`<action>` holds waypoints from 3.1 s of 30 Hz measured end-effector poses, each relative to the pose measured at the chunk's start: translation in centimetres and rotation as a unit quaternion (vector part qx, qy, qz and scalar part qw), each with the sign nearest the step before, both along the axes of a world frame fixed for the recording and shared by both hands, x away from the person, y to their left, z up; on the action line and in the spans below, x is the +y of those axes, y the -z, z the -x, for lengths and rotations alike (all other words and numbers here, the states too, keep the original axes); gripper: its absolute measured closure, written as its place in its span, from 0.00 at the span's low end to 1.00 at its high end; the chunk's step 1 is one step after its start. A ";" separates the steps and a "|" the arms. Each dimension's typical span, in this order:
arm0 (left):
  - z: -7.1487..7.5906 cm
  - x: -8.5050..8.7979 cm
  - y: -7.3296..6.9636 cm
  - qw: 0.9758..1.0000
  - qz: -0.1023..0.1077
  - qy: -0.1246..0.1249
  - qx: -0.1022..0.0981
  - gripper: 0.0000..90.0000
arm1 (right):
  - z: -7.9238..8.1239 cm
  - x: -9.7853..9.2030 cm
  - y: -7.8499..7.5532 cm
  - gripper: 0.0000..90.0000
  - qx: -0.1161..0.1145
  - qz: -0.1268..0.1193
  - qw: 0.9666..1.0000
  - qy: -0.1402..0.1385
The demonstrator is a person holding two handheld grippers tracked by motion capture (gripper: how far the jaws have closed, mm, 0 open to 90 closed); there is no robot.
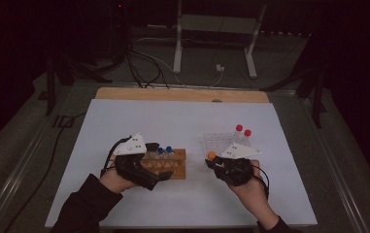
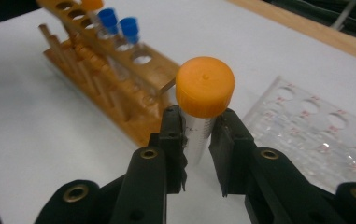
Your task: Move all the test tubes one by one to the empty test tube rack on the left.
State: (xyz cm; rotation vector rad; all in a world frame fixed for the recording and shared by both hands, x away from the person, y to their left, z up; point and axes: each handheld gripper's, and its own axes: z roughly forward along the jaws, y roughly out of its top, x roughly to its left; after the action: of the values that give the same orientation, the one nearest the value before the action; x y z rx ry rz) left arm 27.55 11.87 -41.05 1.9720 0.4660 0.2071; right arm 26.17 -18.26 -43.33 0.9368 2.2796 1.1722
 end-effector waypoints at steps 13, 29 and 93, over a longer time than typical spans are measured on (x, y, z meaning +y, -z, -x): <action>0.2 -3.1 -0.2 0.999 0.004 0.032 -0.009 0.12 | 1.5 0.9 1.0 0.84 0.017 -0.004 0.999 -0.034; 0.0 -7.2 0.4 0.998 -0.002 0.067 -0.016 0.54 | 1.8 1.3 1.0 0.84 0.016 0.000 0.999 -0.047; 0.4 3.5 -2.6 0.993 -0.024 -0.082 -0.076 0.80 | 1.2 -1.0 -0.4 0.00 -0.017 -0.066 0.998 -0.003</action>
State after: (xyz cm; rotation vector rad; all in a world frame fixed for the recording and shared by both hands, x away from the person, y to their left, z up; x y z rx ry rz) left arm 27.15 15.33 -38.46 1.9490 0.5284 0.4732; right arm 24.98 -19.22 -42.95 0.9513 2.2023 1.3449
